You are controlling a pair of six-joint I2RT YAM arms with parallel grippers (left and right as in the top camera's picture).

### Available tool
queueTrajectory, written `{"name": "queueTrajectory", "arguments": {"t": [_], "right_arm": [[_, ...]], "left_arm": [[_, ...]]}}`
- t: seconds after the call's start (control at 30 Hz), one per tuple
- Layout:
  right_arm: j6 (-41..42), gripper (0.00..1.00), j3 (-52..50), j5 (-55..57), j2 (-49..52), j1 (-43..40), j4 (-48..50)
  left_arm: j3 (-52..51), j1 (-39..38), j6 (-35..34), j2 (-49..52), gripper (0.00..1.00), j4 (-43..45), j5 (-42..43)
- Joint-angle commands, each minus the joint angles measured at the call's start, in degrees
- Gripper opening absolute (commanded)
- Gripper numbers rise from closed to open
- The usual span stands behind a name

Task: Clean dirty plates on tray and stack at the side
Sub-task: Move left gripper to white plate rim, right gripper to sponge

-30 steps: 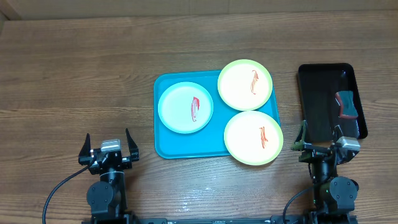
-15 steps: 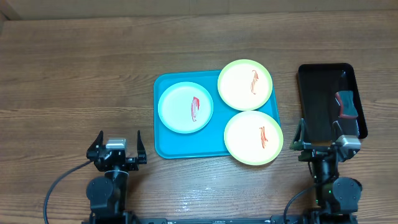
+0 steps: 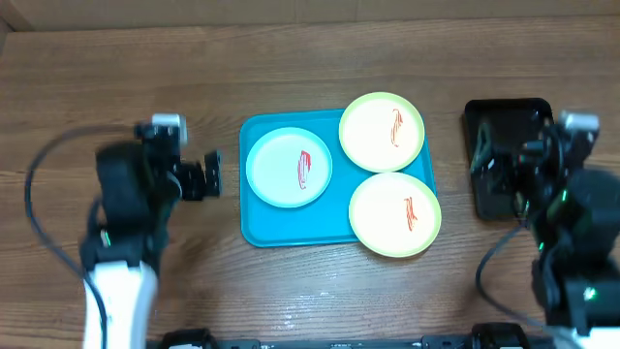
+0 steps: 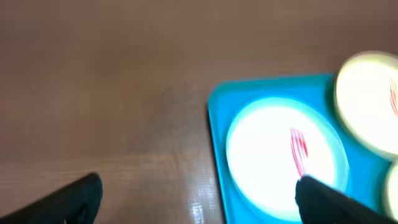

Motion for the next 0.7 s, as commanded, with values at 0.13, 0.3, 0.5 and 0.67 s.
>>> {"name": "queueTrajectory", "arguments": {"t": [0.13, 0.3, 0.5, 0.67], "right_arm": [[0.0, 1.00, 18.7, -8.3, 14.8, -2.6, -13.9], [0.0, 1.00, 25.6, -23.5, 24.0, -13.8, -23.7], [0.0, 1.00, 26.2, -31.7, 30.4, -24.6, -25.7], [-1.9, 0.96, 26.3, -24.2, 34.8, -27.1, -26.9]], "left_arm": [[29.6, -7.0, -0.9, 25.0, 1.00, -20.1, 2.4], [31.2, -11.4, -0.8, 32.3, 1.00, -20.9, 1.6], [31.2, -11.5, -1.1, 38.9, 1.00, -18.9, 7.5], [31.2, -11.5, -1.1, 44.4, 1.00, -19.3, 8.7]]}}
